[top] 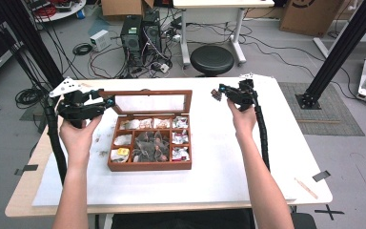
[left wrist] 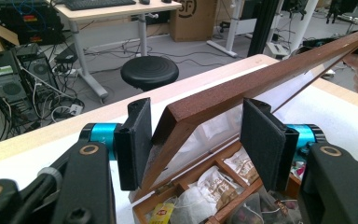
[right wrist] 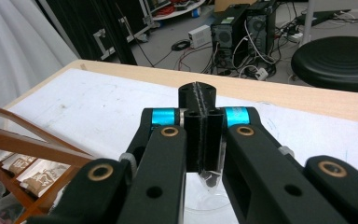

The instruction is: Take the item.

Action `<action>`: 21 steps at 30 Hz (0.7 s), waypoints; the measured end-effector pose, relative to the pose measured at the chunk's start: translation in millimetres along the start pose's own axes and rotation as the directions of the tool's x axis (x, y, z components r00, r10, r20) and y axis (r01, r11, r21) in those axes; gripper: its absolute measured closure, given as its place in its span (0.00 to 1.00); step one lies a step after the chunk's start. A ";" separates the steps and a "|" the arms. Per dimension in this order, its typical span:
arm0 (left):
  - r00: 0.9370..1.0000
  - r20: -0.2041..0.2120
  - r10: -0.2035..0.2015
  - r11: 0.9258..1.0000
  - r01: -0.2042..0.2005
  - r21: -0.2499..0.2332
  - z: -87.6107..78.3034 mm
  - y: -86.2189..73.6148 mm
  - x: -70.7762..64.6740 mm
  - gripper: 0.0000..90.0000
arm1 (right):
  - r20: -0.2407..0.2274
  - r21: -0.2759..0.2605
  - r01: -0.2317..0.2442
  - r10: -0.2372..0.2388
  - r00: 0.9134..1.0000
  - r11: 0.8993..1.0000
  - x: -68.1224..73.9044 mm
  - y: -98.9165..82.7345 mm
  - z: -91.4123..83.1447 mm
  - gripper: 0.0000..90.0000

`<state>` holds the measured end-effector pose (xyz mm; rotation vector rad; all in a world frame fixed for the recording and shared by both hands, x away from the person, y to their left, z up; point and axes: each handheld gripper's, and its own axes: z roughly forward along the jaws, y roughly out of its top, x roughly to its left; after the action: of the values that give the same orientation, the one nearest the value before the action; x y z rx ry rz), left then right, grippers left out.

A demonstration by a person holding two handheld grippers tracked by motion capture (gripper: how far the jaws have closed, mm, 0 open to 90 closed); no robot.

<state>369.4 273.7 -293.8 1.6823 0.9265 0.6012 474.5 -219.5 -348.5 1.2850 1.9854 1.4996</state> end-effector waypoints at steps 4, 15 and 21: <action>1.000 0.000 0.000 1.000 0.000 -0.001 0.1 0.0 -0.1 0.49 | 0.000 0.003 -0.006 0.006 1.000 1.000 0.0 -0.8 2.2 1.00; 1.000 0.001 -0.001 1.000 0.001 -0.002 0.0 -0.4 0.1 0.49 | 0.014 0.023 -0.013 0.013 1.000 1.000 -3.6 -4.5 7.6 1.00; 1.000 0.001 0.000 1.000 0.000 -0.003 0.1 -0.4 0.1 0.49 | 0.021 0.032 -0.012 0.012 1.000 0.999 -6.1 -7.0 8.6 1.00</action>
<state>369.4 273.8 -294.2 1.6798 0.9252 0.6012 480.7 -219.6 -359.6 1.3224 2.0002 1.4597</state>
